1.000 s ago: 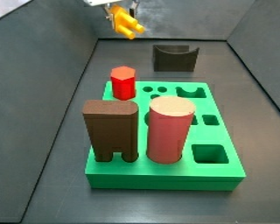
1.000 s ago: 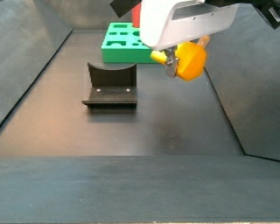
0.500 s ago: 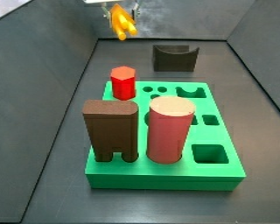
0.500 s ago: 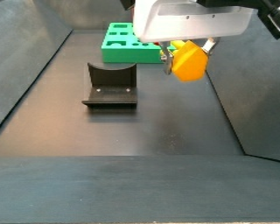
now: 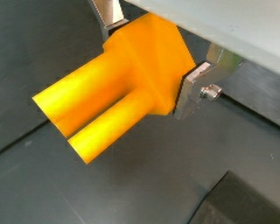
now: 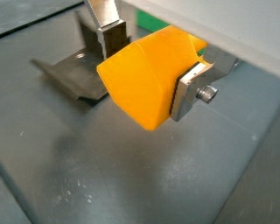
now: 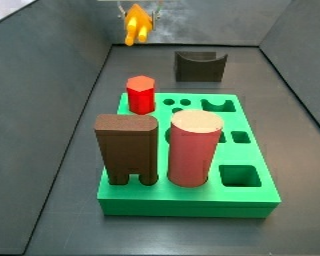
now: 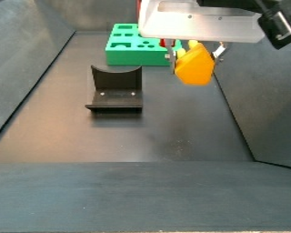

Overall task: Pick up the 3 prong object. Move up. Rotate the 3 prong object. Place the 3 prong object on the fixture. Regrasp the 3 prong object. Move to above the board. Insert the 3 prong object.
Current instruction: Rotate the 3 prong object.

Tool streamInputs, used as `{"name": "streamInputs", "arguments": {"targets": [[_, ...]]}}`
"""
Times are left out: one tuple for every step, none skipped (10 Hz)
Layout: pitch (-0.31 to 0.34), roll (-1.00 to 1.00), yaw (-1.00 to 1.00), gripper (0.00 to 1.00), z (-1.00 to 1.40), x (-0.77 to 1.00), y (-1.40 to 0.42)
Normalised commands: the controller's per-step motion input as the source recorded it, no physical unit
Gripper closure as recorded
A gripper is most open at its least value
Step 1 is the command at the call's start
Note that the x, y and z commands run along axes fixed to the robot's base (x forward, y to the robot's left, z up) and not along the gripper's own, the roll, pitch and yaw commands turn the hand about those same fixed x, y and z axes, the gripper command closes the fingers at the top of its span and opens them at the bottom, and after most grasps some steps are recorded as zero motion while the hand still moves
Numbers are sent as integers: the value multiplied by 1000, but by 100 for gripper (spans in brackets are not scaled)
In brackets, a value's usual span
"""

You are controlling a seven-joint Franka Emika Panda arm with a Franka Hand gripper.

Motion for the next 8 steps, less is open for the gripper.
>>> {"name": "streamInputs", "arguments": {"targets": [[0, 0, -1000, 100, 10, -7, 12], [-1, 0, -1000, 100, 10, -7, 13], [-1, 0, -1000, 100, 10, -7, 13], [-1, 0, -1000, 100, 10, -7, 12], [-1, 0, -1000, 100, 10, -7, 12], [-1, 0, -1000, 100, 10, -7, 12], [-1, 0, -1000, 100, 10, -7, 12], [-1, 0, -1000, 100, 10, -7, 12]]}}
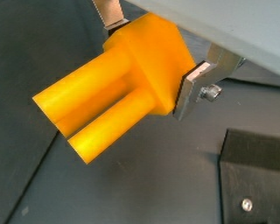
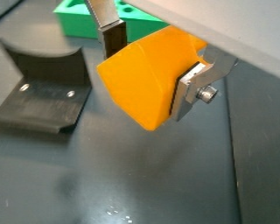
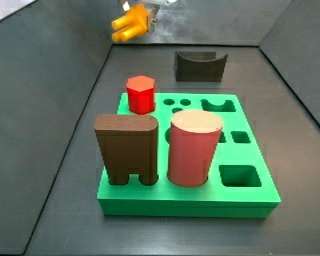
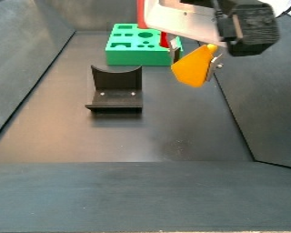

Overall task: Pick up the 3 prong object. Move up. Rotate the 3 prong object. Place the 3 prong object on the fixture. Regrasp the 3 prong object. Move to above the board. Insert the 3 prong object.
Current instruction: Rotate the 3 prong object.

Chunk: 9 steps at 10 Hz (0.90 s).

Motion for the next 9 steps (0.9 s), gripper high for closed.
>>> {"name": "streamInputs", "arguments": {"targets": [[-1, 0, -1000, 100, 10, -7, 12], [-1, 0, -1000, 100, 10, -7, 13], [-1, 0, -1000, 100, 10, -7, 12], [-1, 0, -1000, 100, 10, -7, 12], [-1, 0, -1000, 100, 10, -7, 13], [-1, 0, -1000, 100, 10, -7, 13], [-1, 0, -1000, 100, 10, -7, 12], [-1, 0, -1000, 100, 10, -7, 12], [-1, 0, -1000, 100, 10, -7, 12]]}}
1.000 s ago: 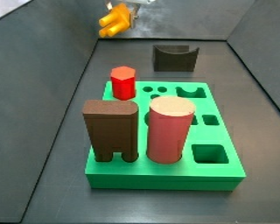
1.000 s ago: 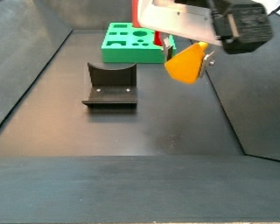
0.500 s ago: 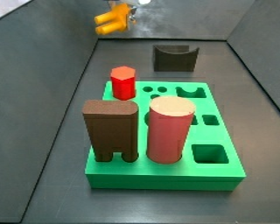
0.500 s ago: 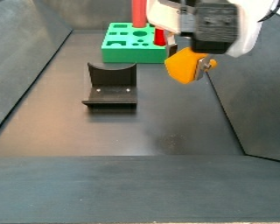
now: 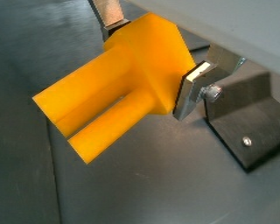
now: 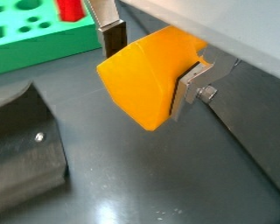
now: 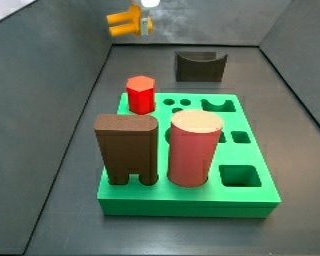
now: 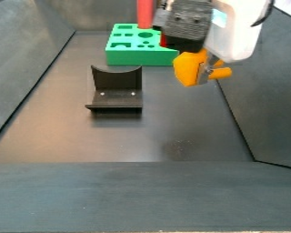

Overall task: Pick up the 3 prong object. Move up. Rotate the 3 prong object. Place the 3 prong object on the fixture. Regrasp the 3 prong object. Move to above the board. Insert the 3 prong object.
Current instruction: Rotate the 3 prong object.

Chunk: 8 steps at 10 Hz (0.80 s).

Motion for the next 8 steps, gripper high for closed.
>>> {"name": "streamInputs", "arguments": {"targets": [[-1, -1, -1000, 100, 9, -7, 12], [-1, -1, -1000, 100, 9, -7, 12], [-1, -1, -1000, 100, 9, -7, 12], [-1, -1, -1000, 100, 9, -7, 12], [-1, -1, -1000, 100, 9, -7, 12], [-1, -1, -1000, 100, 9, -7, 12], [-1, -1, -1000, 100, 9, -7, 12], [-1, -1, -1000, 100, 9, -7, 12]]}}
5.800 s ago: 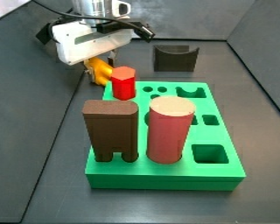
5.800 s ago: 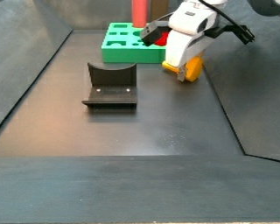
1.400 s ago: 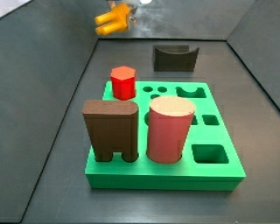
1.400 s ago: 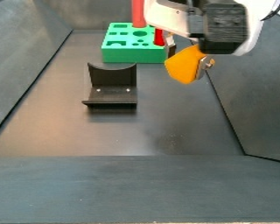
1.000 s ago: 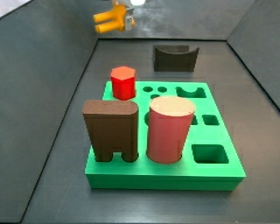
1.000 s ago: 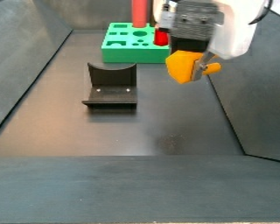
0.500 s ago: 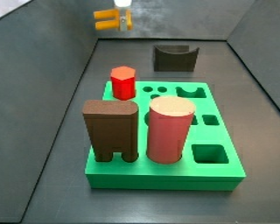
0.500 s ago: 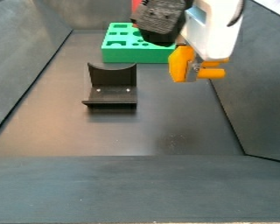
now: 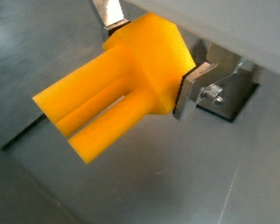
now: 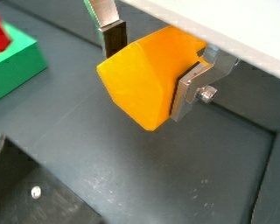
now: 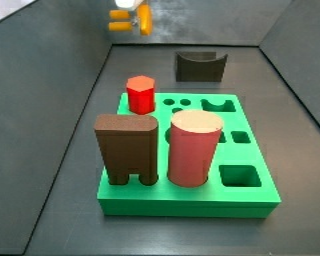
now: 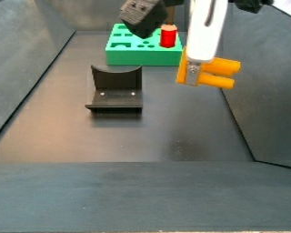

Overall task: Pick up the 3 prong object. Move up. Rotate the 3 prong object. Place the 3 prong object on the fixture. Regrasp the 3 prong object. Move to above the board. Insert the 3 prong object.
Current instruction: Rotate the 3 prong object.

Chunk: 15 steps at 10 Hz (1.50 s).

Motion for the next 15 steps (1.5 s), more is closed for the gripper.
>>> {"name": "streamInputs", "arguments": {"targets": [[-1, -1, -1000, 100, 9, -7, 12], [-1, -1, -1000, 100, 9, -7, 13], [-1, -1, -1000, 100, 9, -7, 12], [-1, -1, -1000, 100, 9, -8, 13], [-1, -1, -1000, 100, 9, -8, 13], [-1, -1, -1000, 100, 9, -8, 13], [-2, -1, -1000, 100, 9, -8, 13], [-2, -2, -1000, 100, 9, -8, 13], [-2, -2, -1000, 100, 9, -8, 13], [-2, -2, -1000, 100, 9, -8, 13], [-2, -2, -1000, 100, 9, -8, 13], [-2, -2, -1000, 100, 9, -8, 13], [-3, -3, -1000, 100, 9, -8, 13], [-3, -3, -1000, 100, 8, -8, 13], [-4, -4, -1000, 100, 8, -8, 13]]}}
